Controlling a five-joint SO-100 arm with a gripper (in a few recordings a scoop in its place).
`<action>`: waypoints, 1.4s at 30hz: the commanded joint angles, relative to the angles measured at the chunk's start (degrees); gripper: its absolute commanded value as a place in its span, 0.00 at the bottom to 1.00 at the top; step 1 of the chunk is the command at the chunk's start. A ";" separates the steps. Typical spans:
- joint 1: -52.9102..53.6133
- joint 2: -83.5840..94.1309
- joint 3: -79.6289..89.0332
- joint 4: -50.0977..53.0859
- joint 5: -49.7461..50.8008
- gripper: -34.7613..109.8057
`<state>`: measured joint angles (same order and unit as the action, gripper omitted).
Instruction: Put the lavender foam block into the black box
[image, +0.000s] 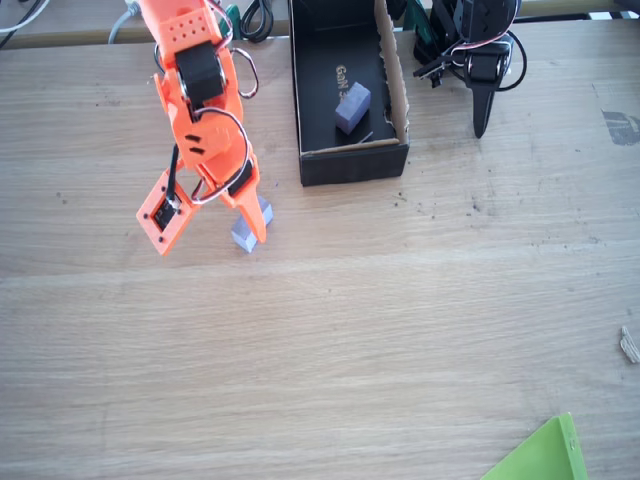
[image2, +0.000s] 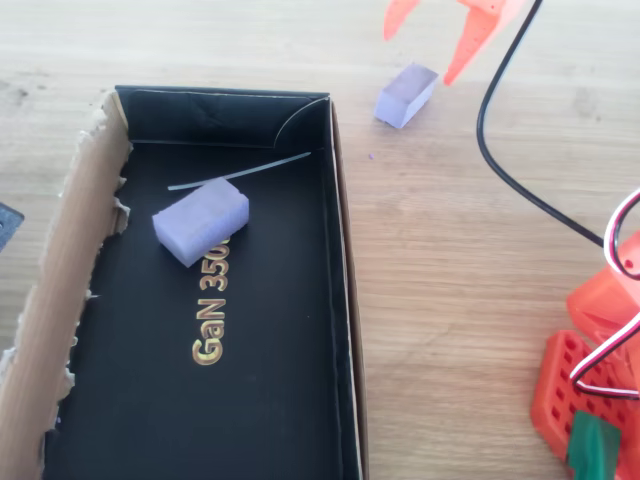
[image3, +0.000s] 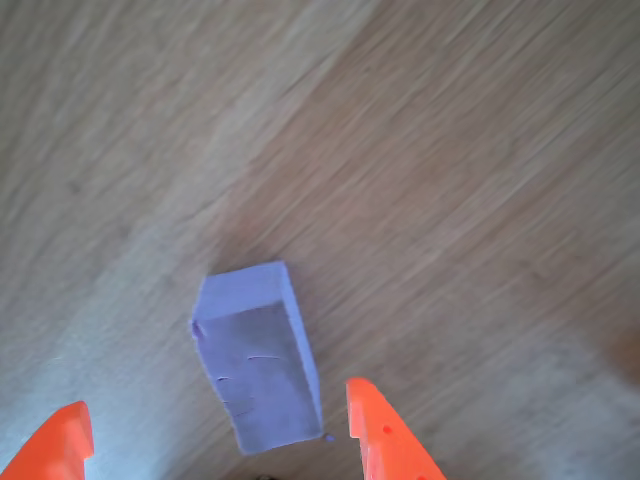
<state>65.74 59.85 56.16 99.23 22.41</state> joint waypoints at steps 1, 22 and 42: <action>-0.26 4.57 1.41 1.67 1.49 0.47; -1.14 -2.37 1.49 -6.59 1.93 0.47; -1.05 -3.87 1.49 -9.58 5.54 0.24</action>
<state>63.72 54.14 58.10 89.03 26.54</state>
